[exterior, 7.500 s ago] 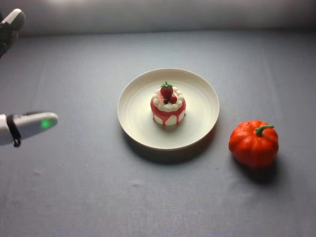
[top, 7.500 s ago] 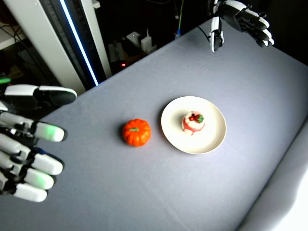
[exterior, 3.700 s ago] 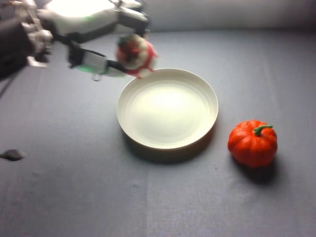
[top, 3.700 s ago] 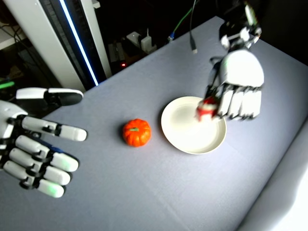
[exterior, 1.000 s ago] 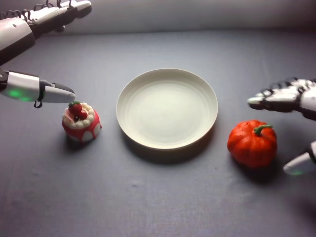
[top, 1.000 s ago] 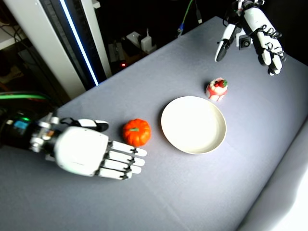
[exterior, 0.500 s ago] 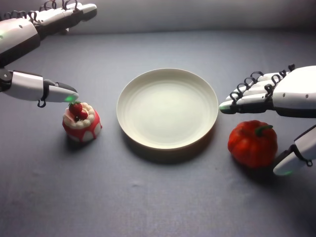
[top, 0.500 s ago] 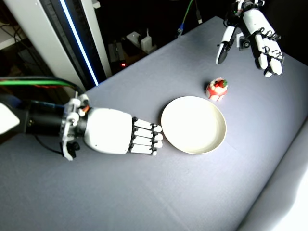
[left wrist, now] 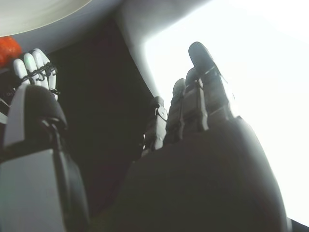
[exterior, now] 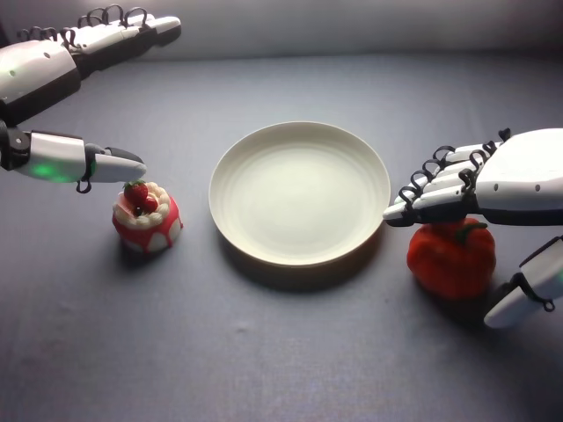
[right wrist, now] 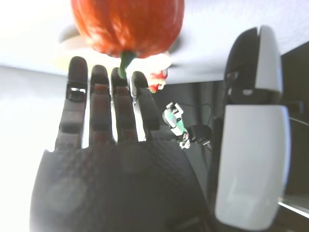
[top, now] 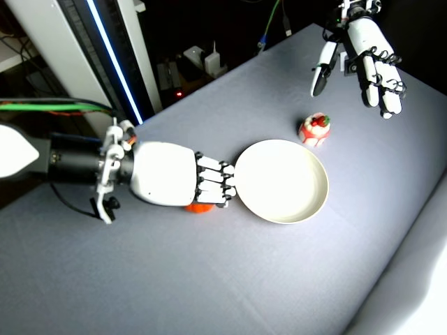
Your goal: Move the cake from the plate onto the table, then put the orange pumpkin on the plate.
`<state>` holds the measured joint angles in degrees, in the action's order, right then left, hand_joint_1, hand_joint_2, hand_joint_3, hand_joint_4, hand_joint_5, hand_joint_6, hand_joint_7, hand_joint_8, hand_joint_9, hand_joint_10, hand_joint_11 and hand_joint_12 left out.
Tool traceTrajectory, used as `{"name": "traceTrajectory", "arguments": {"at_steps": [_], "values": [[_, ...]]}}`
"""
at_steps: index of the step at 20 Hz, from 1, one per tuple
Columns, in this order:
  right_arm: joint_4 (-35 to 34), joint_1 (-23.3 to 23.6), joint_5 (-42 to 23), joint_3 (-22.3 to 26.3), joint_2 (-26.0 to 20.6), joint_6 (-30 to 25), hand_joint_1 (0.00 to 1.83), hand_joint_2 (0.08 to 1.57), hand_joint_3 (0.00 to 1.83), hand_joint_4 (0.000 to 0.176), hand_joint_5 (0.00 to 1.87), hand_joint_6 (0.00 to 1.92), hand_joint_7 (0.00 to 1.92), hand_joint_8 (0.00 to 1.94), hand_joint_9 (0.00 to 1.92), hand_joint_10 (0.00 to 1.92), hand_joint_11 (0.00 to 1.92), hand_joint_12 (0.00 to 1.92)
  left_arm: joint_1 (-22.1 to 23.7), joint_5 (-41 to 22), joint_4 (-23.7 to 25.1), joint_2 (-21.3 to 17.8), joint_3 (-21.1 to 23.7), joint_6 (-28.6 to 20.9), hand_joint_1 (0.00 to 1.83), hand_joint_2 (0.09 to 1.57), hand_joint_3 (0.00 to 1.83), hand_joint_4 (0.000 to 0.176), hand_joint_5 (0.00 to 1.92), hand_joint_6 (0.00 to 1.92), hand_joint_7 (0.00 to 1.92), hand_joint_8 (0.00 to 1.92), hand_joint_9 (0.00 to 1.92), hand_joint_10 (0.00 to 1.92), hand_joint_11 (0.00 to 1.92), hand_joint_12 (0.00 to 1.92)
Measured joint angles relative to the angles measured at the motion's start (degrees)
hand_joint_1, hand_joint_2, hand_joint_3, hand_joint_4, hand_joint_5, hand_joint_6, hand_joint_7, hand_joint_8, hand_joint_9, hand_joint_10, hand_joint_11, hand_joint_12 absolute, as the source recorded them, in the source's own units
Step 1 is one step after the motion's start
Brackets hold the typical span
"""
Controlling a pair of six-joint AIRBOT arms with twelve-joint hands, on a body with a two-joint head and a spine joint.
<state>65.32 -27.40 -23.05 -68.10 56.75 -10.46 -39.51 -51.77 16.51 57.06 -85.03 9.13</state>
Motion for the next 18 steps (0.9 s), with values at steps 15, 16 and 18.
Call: {"name": "traceTrajectory", "arguments": {"at_steps": [15,16,18], "values": [[2.23,0.00,1.22,-0.98,0.20,-2.03,0.92,0.96,0.00,0.000,0.55,0.02,0.68,0.02,0.69,0.10,0.27,1.36,0.00,0.44,0.00,0.83,-0.20,0.02,0.95,1.01,0.00,0.176,0.01,0.00,0.00,0.00,0.24,0.01,0.00,0.41],[2.23,0.00,1.46,-1.29,0.55,-2.03,0.95,0.96,0.00,0.000,0.56,0.02,0.70,0.02,0.70,0.11,0.28,1.40,0.00,0.42,0.02,0.83,-0.20,0.00,0.94,1.02,0.00,0.176,0.02,0.00,0.00,0.00,0.25,0.01,0.00,0.45],[2.19,0.00,2.16,-1.62,1.31,-2.05,0.92,0.97,0.00,0.000,0.58,0.03,0.72,0.03,0.72,0.13,0.29,1.41,-0.07,0.37,-0.02,0.83,-0.20,0.00,0.95,1.02,0.00,0.176,0.02,0.00,0.00,0.00,0.29,0.02,0.00,0.41]]}}
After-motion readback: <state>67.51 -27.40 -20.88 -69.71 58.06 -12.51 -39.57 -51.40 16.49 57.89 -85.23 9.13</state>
